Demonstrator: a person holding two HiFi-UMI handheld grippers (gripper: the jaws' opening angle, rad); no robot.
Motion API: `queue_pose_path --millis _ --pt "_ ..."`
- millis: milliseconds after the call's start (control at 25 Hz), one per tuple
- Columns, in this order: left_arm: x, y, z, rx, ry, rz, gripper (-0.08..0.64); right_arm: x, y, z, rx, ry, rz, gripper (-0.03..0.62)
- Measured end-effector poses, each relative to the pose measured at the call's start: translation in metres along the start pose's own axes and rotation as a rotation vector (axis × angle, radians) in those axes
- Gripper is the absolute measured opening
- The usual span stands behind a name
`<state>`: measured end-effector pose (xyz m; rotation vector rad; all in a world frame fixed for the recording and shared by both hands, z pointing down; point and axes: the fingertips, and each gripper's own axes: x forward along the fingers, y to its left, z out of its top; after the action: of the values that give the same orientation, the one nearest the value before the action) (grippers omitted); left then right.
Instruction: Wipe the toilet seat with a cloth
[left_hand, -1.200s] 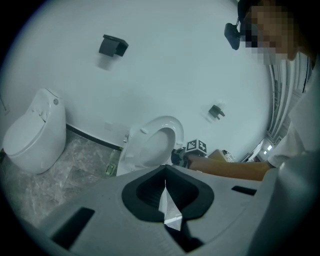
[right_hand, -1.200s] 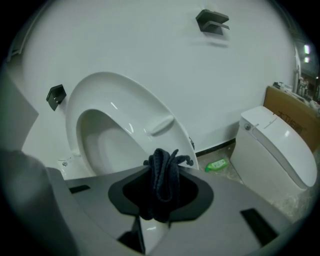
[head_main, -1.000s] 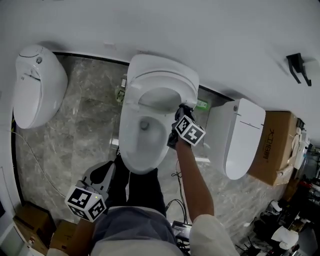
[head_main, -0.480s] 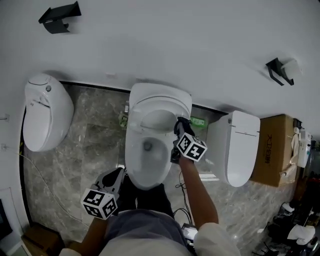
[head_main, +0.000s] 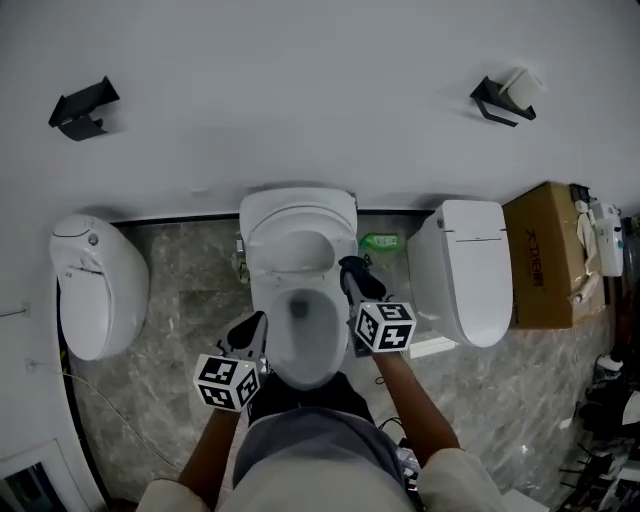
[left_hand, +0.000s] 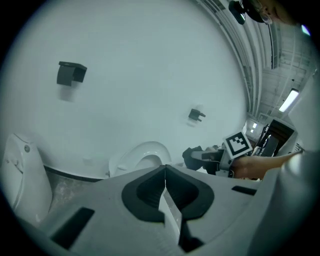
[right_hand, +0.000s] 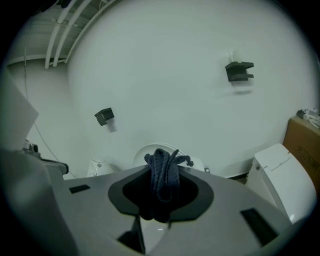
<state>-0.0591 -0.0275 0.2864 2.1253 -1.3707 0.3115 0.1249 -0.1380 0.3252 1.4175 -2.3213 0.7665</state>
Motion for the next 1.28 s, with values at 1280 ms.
queue_pose_path --millis 1280 --pt "0.236 0.061 0.048 0.918 0.453 0.065 0.156 -0.12 -0.001 -0.05 0.111 0.094 0.016 0.087"
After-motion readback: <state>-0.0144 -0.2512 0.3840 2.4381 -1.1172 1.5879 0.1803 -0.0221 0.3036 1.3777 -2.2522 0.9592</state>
